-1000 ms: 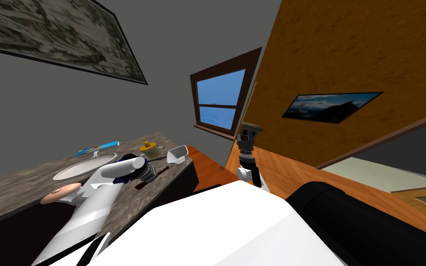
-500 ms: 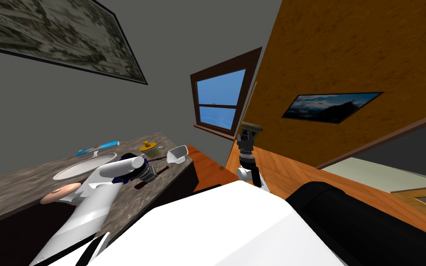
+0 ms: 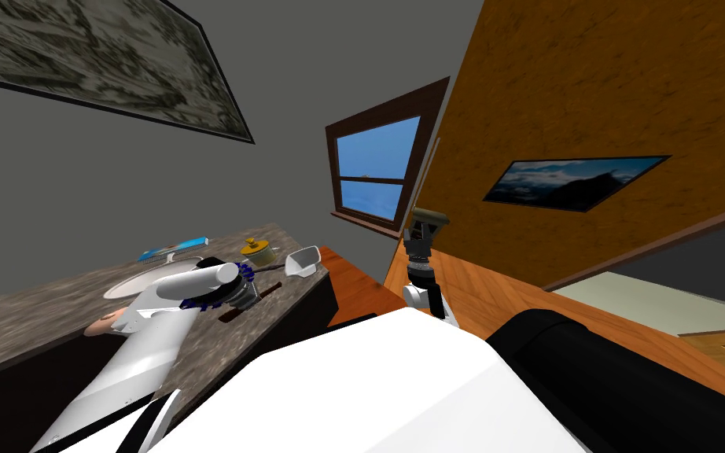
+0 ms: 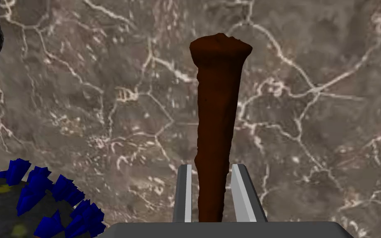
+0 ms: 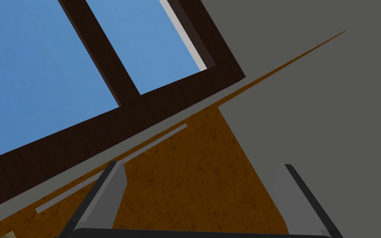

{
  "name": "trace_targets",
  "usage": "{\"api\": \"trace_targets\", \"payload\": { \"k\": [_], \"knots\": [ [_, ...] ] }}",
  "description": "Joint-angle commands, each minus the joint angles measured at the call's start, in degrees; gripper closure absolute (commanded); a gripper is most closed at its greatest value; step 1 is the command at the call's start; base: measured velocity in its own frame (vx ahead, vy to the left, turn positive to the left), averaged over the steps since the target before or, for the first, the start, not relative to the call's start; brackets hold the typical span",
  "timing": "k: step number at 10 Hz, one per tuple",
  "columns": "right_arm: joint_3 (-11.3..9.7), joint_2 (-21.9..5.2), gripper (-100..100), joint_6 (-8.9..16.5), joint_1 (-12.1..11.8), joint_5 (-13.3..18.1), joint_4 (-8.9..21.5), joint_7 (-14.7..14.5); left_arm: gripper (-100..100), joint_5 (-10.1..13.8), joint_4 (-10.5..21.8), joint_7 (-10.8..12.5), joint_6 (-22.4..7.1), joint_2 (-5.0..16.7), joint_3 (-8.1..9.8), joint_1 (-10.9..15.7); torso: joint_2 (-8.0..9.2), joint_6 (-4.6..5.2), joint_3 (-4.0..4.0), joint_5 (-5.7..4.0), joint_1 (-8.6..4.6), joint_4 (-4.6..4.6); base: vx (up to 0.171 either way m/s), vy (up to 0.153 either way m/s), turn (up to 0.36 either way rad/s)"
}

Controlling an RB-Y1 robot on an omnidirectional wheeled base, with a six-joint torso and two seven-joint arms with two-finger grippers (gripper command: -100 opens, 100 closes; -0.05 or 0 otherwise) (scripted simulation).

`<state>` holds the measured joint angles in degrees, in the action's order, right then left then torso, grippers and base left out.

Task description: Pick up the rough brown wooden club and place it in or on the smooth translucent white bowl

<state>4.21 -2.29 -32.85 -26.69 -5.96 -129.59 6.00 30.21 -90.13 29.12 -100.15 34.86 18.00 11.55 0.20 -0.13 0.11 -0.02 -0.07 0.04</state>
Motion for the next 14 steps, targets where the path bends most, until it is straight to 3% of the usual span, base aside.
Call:
{"api": "trace_targets", "payload": {
  "k": [1,4,9,14],
  "knots": [
    [0.0,0.0,0,0.0,0.0,0.0,0.0,0.0,100,-0.5,1.2,-0.5,-1.3,1.7,0.99,0.7,0.00,0.00,0.00,0.00,0.00,0.00,-0.064,-0.043,0.102],
    [0.0,0.0,0,0.0,0.0,0.0,0.0,0.0,100,-1.5,5.2,-1.8,-2.5,5.3,2.61,2.9,0.10,-0.01,0.07,-0.01,-0.05,0.04,-0.059,-0.052,0.093],
    [0.0,0.0,0,0.0,0.0,0.0,0.0,0.0,100,-1.9,10.8,-3.6,-1.8,10.8,4.31,6.3,-0.02,0.03,0.03,-0.15,-0.48,0.07,-0.035,-0.097,0.045],
    [0.0,0.0,0,0.0,0.0,0.0,0.0,0.0,100,1.5,15.3,-4.7,-0.9,16.5,4.48,10.7,-0.50,0.22,-0.24,-0.24,-0.80,-0.02,0.046,-0.129,-0.099]
  ]
}}
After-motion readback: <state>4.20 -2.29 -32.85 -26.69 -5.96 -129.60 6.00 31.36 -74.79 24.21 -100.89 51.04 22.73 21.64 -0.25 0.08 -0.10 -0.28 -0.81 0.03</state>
